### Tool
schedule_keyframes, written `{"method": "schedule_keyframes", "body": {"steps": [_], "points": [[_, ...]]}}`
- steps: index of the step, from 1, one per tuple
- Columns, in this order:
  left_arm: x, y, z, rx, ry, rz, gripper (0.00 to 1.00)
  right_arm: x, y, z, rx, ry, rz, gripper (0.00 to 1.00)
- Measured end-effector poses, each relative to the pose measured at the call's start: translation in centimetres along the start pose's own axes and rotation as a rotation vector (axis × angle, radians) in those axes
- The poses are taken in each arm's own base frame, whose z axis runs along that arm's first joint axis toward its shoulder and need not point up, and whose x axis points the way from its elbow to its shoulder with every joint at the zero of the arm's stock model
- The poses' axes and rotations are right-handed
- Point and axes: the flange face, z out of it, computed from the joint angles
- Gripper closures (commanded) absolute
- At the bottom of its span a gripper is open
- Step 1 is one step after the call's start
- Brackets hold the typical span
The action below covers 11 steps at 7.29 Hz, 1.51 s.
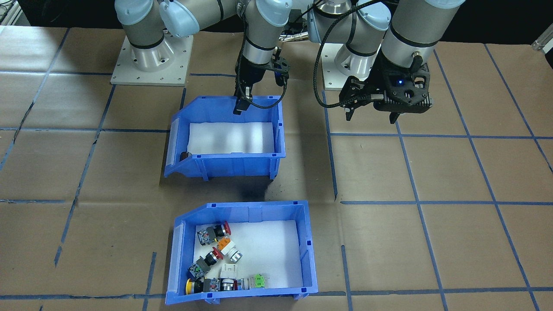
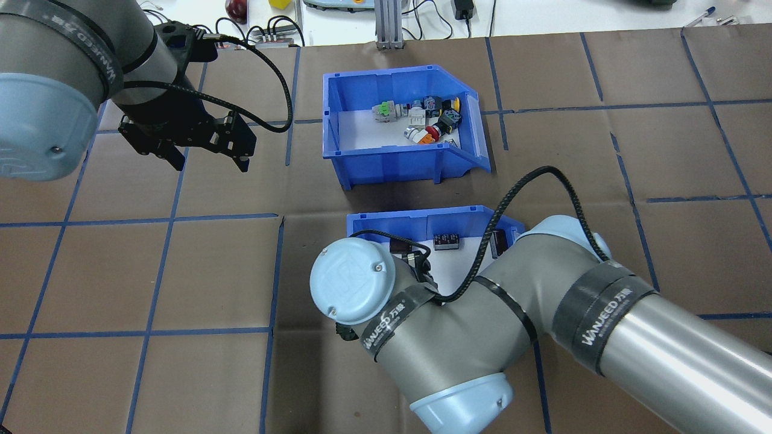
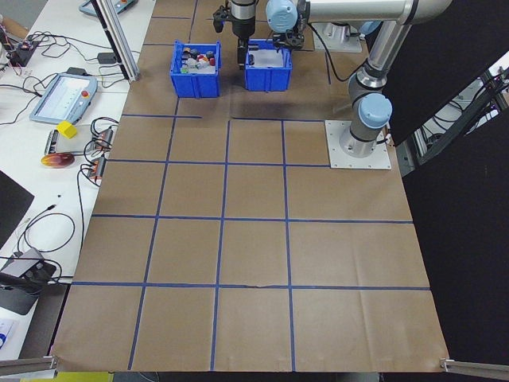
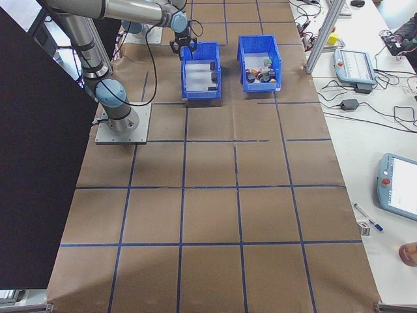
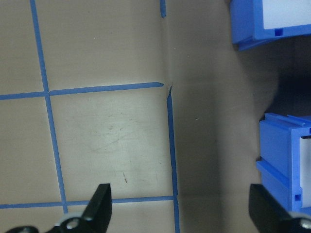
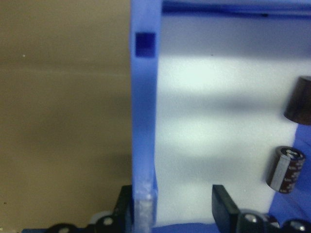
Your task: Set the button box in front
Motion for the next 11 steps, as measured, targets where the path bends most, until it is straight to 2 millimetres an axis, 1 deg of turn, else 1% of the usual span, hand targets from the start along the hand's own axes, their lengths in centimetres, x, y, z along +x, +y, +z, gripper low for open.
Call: {"method": "schedule_keyframes", "body": {"steps": [1, 3, 4, 5, 6, 7, 8, 9, 10, 11], "points": [[0.0, 0.1, -0.1, 0.001, -0.002, 0.001, 0.01, 1.3, 2.9, -1.4, 0.014, 0.015, 0.066, 0.00], [0.0, 0.5, -0.5, 0.008, -0.004, 0.001, 0.01, 3.8, 8.9, -3.5, 0.031, 0.039, 0.215, 0.00], [0.0, 0.6, -0.6, 0.007, -0.004, 0.000, 0.01, 5.3, 12.8, -4.4, 0.039, 0.056, 0.335, 0.00], [0.0, 0.7, -0.7, 0.007, -0.005, -0.001, 0.01, 6.5, 16.9, -5.1, 0.051, 0.067, 0.491, 0.00], [0.0, 0.9, -0.9, 0.011, -0.006, -0.002, 0.01, 7.5, 20.6, -5.2, 0.071, 0.062, 0.656, 0.00], [0.0, 1.4, -1.3, 0.019, -0.007, -0.002, 0.01, 8.4, 23.4, -4.9, 0.103, 0.037, 0.823, 0.00], [0.1, 1.9, -1.6, 0.024, -0.008, -0.003, 0.01, 9.2, 25.1, -4.7, 0.148, 0.004, 1.001, 0.00], [0.1, 2.6, -1.5, 0.025, -0.009, -0.003, 0.01, 10.2, 26.1, -4.9, 0.179, -0.023, 1.162, 0.00], [0.1, 3.1, -1.3, 0.023, -0.009, -0.004, 0.01, 11.6, 26.5, -5.3, 0.190, -0.065, 1.294, 0.00], [-0.2, 3.3, -1.2, 0.022, -0.009, -0.009, 0.01, 13.3, 26.7, -5.8, 0.181, -0.131, 1.389, 0.00]]}}
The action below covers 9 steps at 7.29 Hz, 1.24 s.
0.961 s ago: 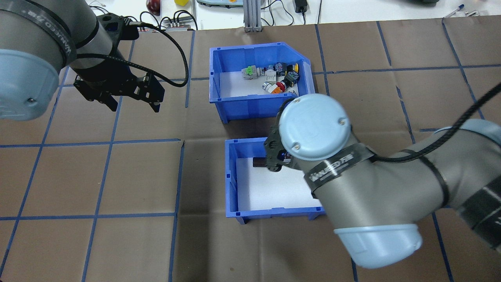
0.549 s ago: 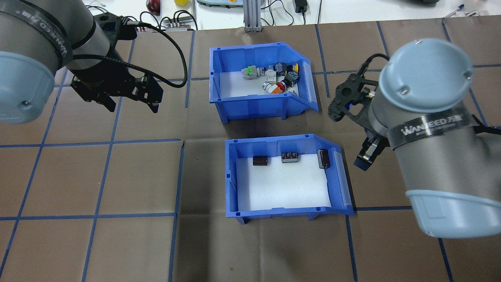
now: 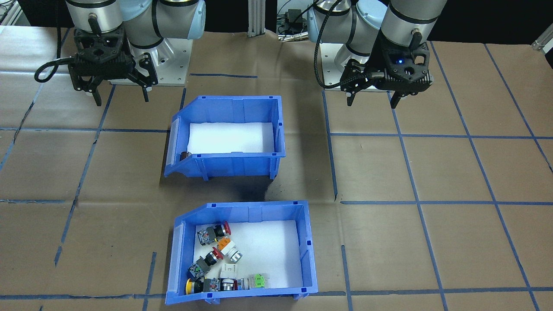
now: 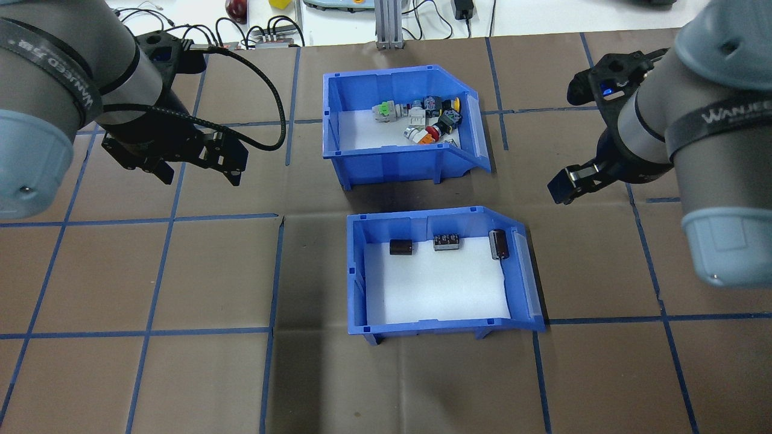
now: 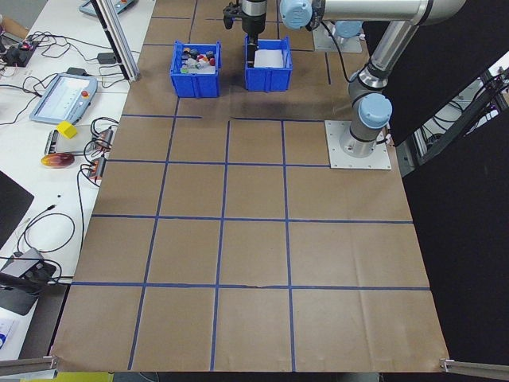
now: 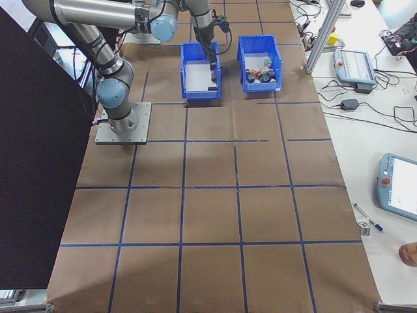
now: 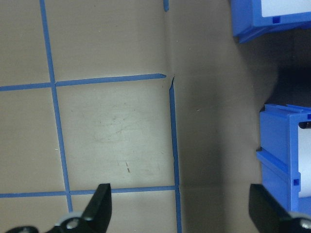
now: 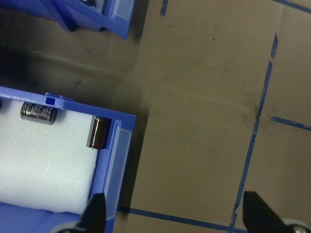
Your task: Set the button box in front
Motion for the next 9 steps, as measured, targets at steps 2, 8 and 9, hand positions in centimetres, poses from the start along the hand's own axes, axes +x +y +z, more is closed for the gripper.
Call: {"method": "schedule_keyframes", "body": {"steps": [2, 8, 9], "points": [[-2.2, -0.6, 0.2, -0.003, 0.003, -0.033, 0.01, 0.6, -3.4, -0.5, -0.111, -0.049, 0.144, 0.00], [-1.3, -2.2, 1.1, -0.012, 0.015, 0.032, 0.01, 0.6, -5.1, -0.8, -0.198, -0.098, 0.254, 0.00], [-0.1, -2.2, 1.0, -0.007, 0.011, 0.054, 0.01, 0.6, -5.1, -0.9, -0.198, -0.098, 0.254, 0.00]]}}
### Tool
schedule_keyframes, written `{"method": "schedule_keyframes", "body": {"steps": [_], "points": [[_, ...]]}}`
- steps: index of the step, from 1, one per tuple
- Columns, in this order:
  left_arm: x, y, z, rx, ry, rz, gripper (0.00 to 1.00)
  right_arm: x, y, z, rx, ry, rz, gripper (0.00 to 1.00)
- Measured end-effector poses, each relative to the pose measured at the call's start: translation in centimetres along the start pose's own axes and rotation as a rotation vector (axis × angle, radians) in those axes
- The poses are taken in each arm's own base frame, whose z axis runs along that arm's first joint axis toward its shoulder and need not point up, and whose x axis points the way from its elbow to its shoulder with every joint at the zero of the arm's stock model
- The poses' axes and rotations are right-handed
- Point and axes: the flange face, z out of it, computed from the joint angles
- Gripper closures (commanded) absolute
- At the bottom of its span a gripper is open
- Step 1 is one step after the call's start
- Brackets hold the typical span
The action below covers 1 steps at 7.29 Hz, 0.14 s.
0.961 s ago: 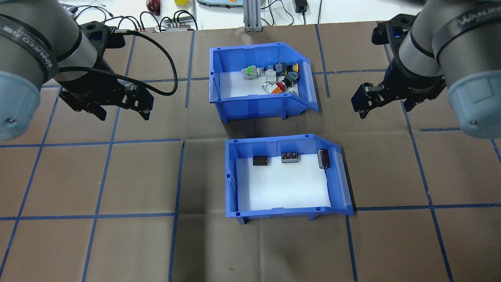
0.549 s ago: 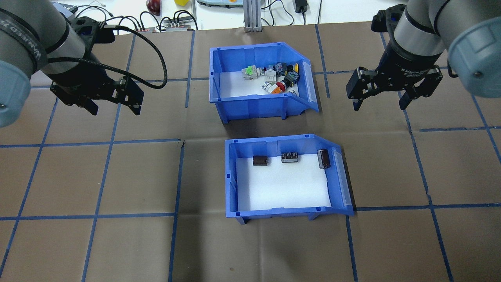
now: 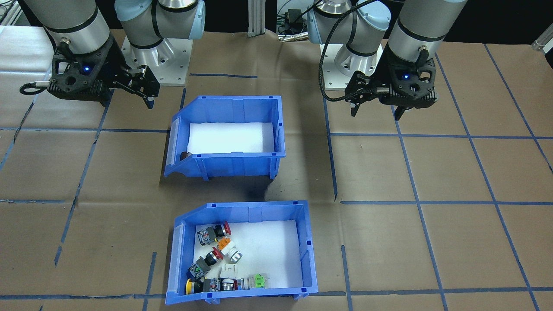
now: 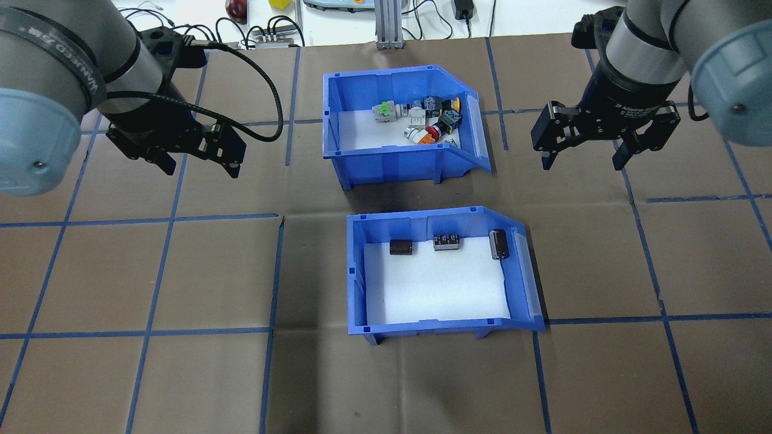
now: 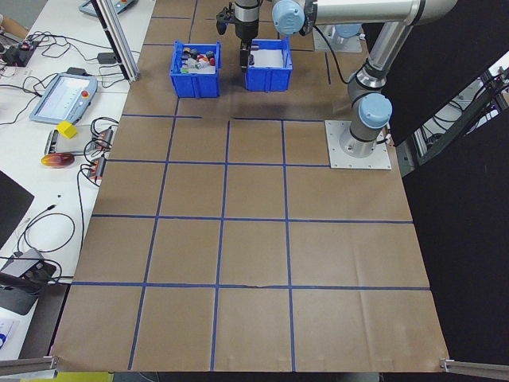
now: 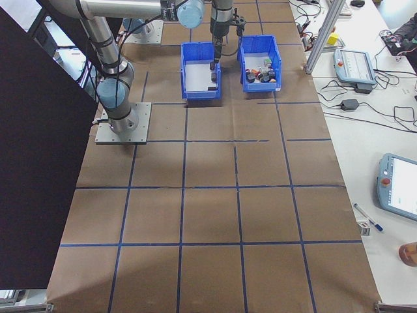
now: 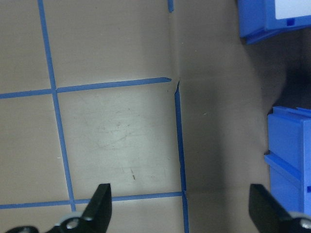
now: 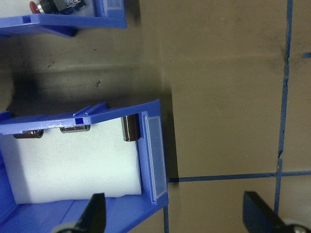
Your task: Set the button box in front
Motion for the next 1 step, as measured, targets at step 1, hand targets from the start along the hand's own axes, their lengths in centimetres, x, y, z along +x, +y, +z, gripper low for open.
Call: {"method": "schedule_keyframes", "body": {"steps": [1], "points": [[0.50, -0.05, -0.14, 0.005, -0.002, 0.011, 0.01, 0.00, 0.01, -0.01, 0.000, 0.000, 0.000, 0.00]]}}
